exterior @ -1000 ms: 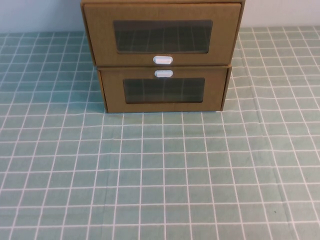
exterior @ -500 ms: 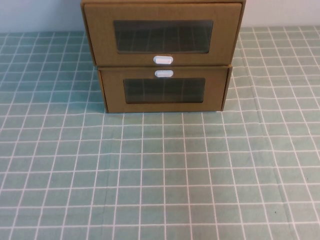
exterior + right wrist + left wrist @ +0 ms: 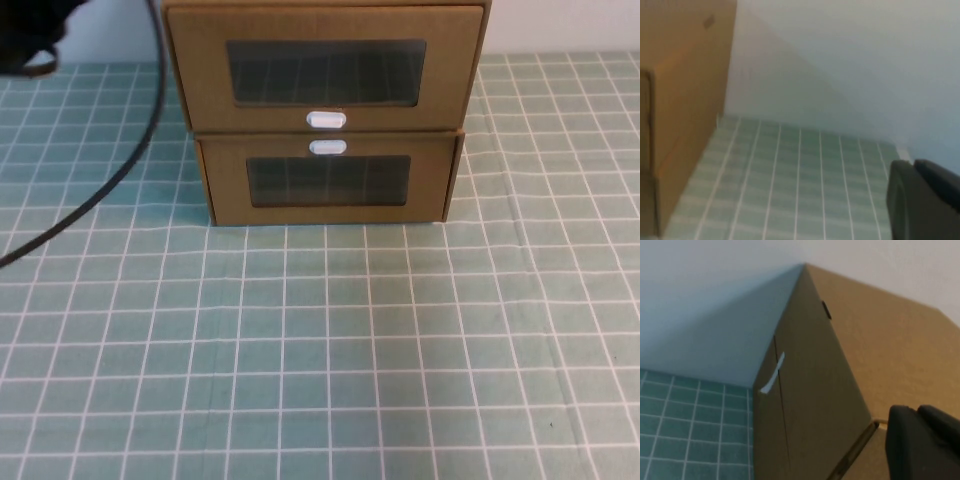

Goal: Open the shoe box
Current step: 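Pull the top drawer of the cardboard box fully open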

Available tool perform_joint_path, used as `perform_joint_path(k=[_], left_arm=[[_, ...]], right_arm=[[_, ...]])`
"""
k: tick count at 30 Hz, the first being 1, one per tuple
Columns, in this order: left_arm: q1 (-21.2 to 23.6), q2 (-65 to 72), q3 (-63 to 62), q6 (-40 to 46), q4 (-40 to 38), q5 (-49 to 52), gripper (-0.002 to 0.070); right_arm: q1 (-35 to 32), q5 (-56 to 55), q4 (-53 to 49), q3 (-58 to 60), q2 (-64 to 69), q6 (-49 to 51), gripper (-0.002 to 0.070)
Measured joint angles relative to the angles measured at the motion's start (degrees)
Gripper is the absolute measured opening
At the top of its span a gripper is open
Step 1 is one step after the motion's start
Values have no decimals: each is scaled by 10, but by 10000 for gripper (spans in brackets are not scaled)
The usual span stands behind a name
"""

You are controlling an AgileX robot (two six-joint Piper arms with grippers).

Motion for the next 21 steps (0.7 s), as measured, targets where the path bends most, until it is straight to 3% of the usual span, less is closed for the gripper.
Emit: perform_joint_path(k=[4,10,16,21], left_arm=[[0,70,-102,77,-1,98,-3],[-1,202,-312,138,-6,245,-4],[-18,350,-508,142,-24,354,-3],[-31,453,-608,143,-30,436,-3]], right_arm=[[40,107,24,-12,80,-63,-13],[135,189,110,-86,184,-265,-13],[237,184,113,-140,272,-334,-13],[291,106,-3,-150,339,-340,-13]])
